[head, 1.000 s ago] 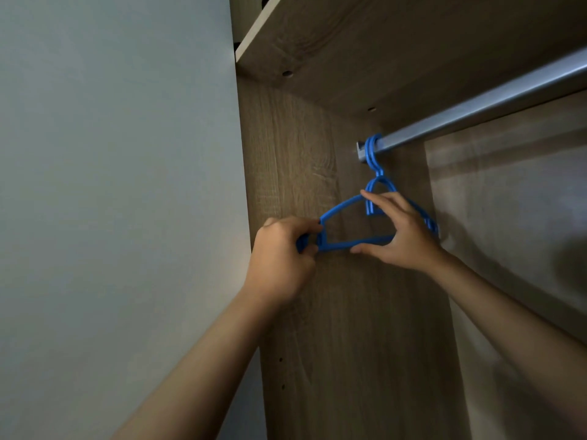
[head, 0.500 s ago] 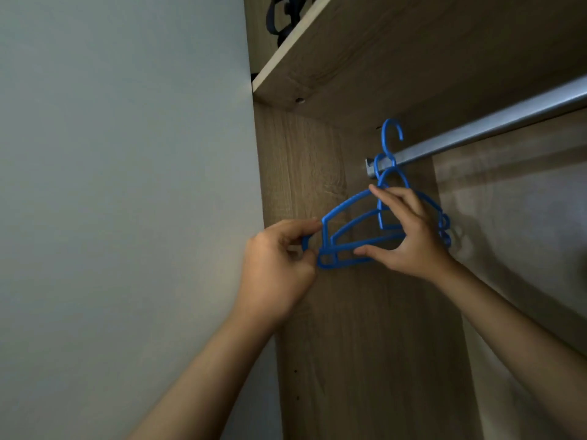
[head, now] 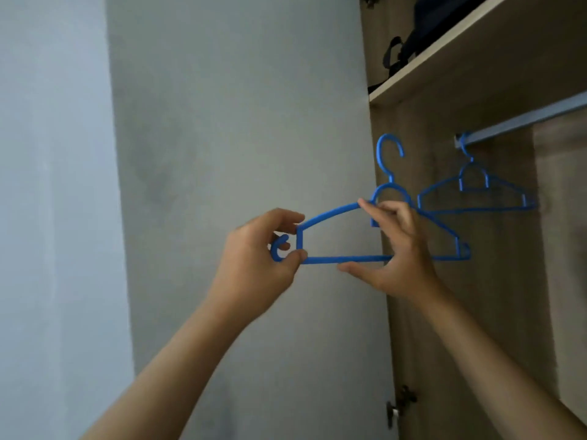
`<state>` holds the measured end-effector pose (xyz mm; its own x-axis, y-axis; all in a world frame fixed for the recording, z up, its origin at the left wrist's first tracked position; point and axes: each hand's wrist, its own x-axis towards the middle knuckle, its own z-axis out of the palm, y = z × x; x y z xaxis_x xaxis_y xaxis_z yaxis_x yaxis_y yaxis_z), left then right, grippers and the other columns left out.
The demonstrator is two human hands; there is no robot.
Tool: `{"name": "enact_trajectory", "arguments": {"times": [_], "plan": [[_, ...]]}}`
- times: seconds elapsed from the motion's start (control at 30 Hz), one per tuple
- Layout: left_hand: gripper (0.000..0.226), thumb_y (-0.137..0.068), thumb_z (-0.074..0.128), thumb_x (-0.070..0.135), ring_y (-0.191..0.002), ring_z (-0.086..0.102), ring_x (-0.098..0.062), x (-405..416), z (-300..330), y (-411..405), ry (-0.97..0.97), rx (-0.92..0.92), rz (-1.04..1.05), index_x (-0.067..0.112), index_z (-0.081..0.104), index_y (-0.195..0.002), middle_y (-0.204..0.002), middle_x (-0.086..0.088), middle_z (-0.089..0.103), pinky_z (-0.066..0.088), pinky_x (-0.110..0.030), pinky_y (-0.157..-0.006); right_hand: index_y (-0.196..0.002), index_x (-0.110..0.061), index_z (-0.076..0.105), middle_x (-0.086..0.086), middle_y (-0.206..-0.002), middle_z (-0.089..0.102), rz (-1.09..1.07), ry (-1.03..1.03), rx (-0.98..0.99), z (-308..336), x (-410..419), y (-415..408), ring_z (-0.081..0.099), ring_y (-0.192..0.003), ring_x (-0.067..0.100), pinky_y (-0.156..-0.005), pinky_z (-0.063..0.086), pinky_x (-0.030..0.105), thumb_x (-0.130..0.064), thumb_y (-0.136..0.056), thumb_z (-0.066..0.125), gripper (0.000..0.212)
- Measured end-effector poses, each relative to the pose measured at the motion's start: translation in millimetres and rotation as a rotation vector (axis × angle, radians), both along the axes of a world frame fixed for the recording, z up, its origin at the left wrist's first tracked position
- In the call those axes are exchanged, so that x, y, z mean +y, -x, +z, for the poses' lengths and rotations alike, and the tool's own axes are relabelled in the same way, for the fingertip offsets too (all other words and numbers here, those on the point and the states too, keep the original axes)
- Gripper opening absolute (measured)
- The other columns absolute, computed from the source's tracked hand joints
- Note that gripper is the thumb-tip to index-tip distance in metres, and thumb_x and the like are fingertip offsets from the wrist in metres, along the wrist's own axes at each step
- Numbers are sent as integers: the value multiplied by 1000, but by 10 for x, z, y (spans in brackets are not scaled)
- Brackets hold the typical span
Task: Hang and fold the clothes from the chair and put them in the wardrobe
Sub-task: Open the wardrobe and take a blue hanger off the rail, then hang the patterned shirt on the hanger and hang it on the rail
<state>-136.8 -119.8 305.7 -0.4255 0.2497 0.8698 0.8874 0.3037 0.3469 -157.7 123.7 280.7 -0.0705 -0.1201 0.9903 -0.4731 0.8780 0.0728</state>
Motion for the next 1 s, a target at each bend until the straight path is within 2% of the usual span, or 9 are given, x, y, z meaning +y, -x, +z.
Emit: {"name": "enact_trajectory", "arguments": {"times": [0.13,0.27,0.4,0.5,0.63,0.8,0.9,1.0], "plan": [[49,-75,78,16,-82,59,-1,-984,-210,-520,116,-101,137,39,60,-114,-98,23,61,49,-11,-72,-136,-21,51,4,-115,47,79,-13,-83,-355,-1037,-245,55,-99,19,-86,46,48,-73,-60,70,94],[52,-75,78,16,-81,57,4,-1858,-440,-951,200,-183,260,38,59,-118,-97,27,60,49,-8,-71,-136,-24,51,5,-114,50,140,-47,-148,-622,-1994,-456,55,-96,21,-85,44,39,-80,-60,64,95],[54,-73,79,13,-80,58,2,-2608,-607,-1318,167,-260,362,37,60,-117,-101,19,64,51,-10,-71,-135,-22,51,6,-113,51,255,-91,-165,-753,-2850,-570,54,-95,21,-87,38,34,-82,-63,57,94],[57,-72,79,11,-77,60,0,-3100,-713,-1563,136,-306,445,37,58,-119,-103,17,63,55,-15,-73,-134,-21,52,8,-112,54,347,-110,-142,-827,-3451,-616,54,-95,22,-83,42,35,-80,-63,59,93],[61,-73,79,11,-82,63,-10,-3676,-851,-1781,128,-369,571,38,54,-121,-104,14,62,56,-18,-75,-134,-20,53,8,-112,56,432,-127,-143,-964,-4184,-625,51,-95,19,-83,42,33,-80,-64,59,93],[61,-69,81,11,-78,62,-3,-4281,-1054,-1935,61,-408,715,41,55,-116,-96,13,60,53,-16,-68,-134,-20,54,9,-114,58,549,-155,-153,-1151,-4980,-564,52,-94,19,-82,42,33,-81,-65,57,92],[59,-67,81,7,-76,61,-4,-4614,-1180,-1941,3,-421,790,36,59,-115,-90,6,60,50,-15,-62,-136,-18,52,11,-117,58,654,-188,-173,-1289,-5439,-441,55,-98,22,-83,44,34,-77,-67,59,90],[56,-66,80,2,-70,60,-4,-4963,-1293,-1853,-20,-453,856,29,62,-112,-85,1,59,48,-12,-62,-137,-19,51,11,-122,55,716,-239,-164,-1447,-5862,-189,54,-106,25,-87,47,40,-76,-69,59,88]]}}
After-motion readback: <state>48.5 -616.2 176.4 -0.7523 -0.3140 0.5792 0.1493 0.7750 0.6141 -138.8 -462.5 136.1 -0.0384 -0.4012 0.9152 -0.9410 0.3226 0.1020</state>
